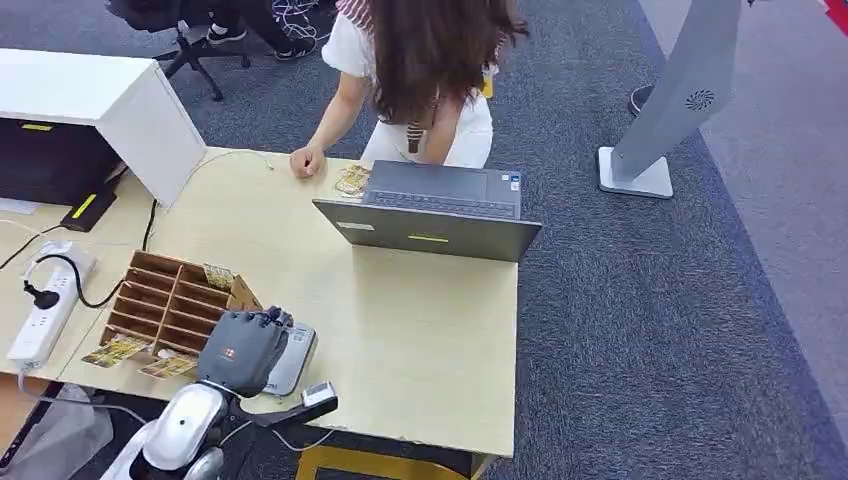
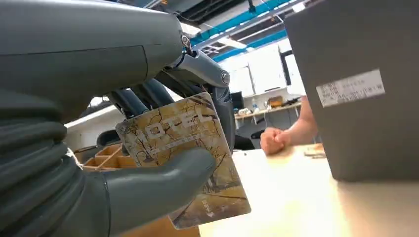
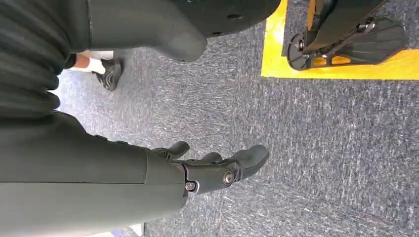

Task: Pass the card to the sensor for recognition and then transmit it.

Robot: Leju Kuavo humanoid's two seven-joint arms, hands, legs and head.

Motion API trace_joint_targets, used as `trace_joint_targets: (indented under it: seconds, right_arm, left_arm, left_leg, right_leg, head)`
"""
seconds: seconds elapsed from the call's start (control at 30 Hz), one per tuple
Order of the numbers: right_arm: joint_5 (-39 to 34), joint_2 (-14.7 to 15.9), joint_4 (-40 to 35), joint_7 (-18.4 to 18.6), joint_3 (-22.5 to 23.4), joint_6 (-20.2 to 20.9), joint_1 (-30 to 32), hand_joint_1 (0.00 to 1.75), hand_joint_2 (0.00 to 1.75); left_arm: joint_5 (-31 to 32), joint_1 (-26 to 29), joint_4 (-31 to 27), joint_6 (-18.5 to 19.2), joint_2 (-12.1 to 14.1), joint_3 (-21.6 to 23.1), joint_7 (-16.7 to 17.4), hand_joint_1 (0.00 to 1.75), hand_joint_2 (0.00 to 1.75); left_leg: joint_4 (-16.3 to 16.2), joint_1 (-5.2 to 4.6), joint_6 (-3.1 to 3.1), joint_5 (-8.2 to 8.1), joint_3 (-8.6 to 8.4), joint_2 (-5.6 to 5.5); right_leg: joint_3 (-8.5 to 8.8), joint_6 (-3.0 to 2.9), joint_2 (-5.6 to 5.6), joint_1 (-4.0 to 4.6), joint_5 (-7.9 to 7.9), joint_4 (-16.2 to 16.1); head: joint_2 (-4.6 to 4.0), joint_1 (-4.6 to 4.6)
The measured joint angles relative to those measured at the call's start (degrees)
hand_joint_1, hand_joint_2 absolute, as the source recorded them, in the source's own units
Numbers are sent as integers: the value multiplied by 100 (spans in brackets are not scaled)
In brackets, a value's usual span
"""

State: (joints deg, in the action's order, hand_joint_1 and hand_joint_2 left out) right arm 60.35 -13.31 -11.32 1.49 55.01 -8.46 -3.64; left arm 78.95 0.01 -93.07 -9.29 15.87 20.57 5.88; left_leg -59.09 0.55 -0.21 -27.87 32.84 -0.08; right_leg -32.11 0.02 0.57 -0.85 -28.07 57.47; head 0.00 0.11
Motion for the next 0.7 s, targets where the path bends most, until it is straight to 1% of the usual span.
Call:
trace_joint_targets:
  seconds: [0.13, 0.37, 0.7]
  right_arm:
    - [7, -2, 0, 0, 2, 0, 1, 0, 175]
    - [18, -13, 0, 11, 4, 35, 0, 0, 175]
    - [24, -13, 0, 17, 11, 46, 0, 0, 175]
  left_arm:
    - [-94, 41, 144, 116, -4, 50, 28, 175, 175]
    - [-166, 87, 361, 267, -50, 125, 203, 175, 175]
    - [-256, 54, 540, 298, -118, 125, 304, 175, 175]
  left_leg:
    - [0, 0, 0, 0, 0, 0]
    - [0, 0, 0, 0, 1, 0]
    - [0, 0, 0, 0, -2, 0]
  right_leg:
    - [-1, 0, 0, 0, 0, 0]
    - [-1, 0, -1, 0, 0, 0]
    - [3, 0, -2, 0, 0, 0]
  head:
    - [0, 0]
    - [0, 0]
    - [-2, 0]
